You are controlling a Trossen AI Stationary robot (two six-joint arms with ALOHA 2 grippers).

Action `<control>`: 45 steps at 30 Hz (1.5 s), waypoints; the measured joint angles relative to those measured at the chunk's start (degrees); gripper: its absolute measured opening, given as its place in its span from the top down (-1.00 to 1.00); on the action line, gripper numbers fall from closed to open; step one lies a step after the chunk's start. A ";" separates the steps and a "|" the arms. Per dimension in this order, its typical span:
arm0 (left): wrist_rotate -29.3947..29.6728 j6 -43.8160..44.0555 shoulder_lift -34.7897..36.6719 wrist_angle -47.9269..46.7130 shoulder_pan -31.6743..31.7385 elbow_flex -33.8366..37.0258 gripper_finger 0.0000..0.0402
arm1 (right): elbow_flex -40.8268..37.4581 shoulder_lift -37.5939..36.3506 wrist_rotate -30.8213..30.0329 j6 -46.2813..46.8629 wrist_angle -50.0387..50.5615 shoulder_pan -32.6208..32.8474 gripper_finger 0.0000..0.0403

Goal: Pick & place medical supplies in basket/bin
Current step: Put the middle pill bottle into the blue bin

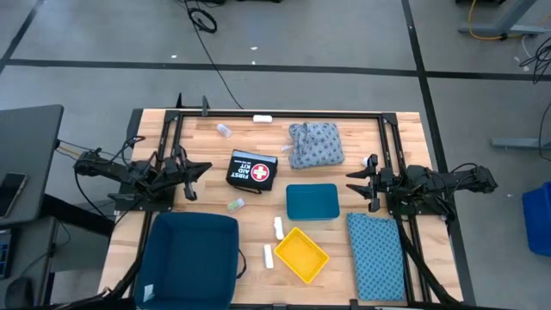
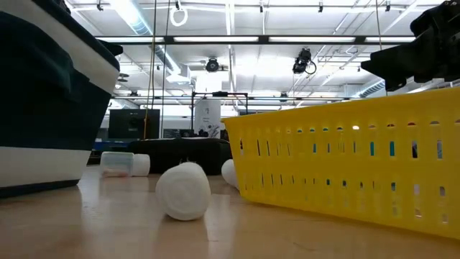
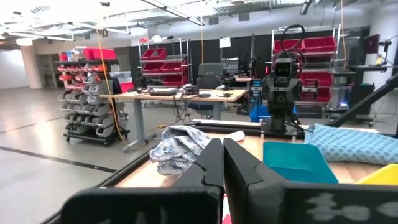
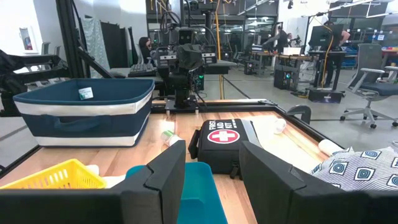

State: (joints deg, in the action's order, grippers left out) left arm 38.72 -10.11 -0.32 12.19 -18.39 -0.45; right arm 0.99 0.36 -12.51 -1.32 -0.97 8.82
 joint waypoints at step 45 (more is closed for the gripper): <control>0.26 7.91 0.00 -0.43 0.05 -0.02 0.96 | -0.02 0.00 0.00 0.00 0.00 0.00 0.20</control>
State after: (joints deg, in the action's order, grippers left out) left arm 38.98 -2.19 -0.32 11.76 -18.34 -0.47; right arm 0.98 0.36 -12.51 -1.32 -0.97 8.82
